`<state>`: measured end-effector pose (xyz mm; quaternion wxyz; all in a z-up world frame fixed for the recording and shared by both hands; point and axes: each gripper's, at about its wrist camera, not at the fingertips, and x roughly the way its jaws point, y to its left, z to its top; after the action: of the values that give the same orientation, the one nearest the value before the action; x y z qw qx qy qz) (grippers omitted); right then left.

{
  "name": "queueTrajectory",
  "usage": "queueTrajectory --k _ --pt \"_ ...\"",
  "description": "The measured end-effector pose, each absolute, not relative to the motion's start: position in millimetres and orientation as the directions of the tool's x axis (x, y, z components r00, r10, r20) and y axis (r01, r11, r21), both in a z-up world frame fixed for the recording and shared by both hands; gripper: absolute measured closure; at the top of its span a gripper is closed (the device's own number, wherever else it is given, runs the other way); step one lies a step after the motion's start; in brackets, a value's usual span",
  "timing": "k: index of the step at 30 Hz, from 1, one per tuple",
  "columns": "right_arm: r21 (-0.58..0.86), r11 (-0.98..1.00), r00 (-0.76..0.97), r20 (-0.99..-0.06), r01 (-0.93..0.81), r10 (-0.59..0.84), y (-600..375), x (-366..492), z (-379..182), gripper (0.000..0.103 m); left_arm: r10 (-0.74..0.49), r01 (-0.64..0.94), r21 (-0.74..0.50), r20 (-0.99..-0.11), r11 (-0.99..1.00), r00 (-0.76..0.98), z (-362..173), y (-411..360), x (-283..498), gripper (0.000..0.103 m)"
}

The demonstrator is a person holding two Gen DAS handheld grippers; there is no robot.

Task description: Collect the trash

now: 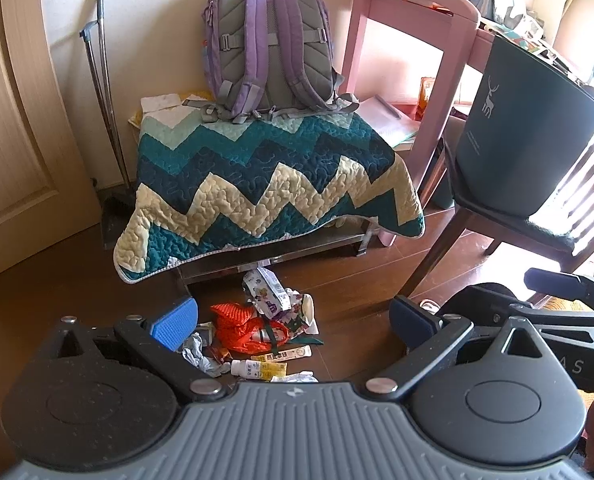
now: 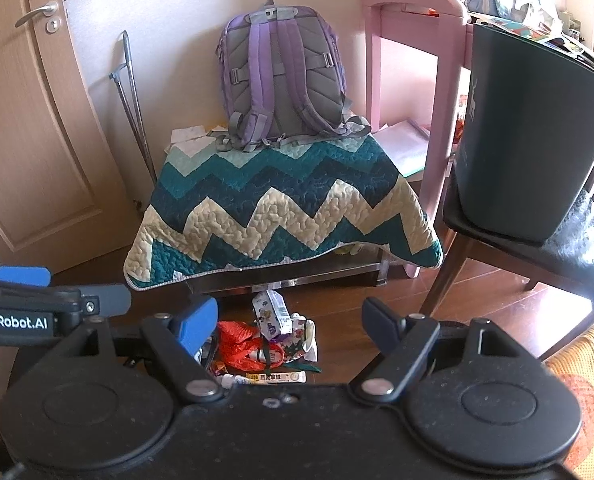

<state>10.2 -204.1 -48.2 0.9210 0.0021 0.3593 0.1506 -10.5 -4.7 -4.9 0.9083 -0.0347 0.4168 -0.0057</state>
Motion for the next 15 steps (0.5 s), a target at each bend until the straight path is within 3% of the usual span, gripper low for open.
queueTrajectory --k 15 --pt "0.109 0.954 0.694 -0.664 -0.279 0.279 -201.7 8.8 -50.1 0.024 -0.043 -0.021 -0.075 -0.753 0.997 0.657 -5.6 -7.0 -13.3 0.000"
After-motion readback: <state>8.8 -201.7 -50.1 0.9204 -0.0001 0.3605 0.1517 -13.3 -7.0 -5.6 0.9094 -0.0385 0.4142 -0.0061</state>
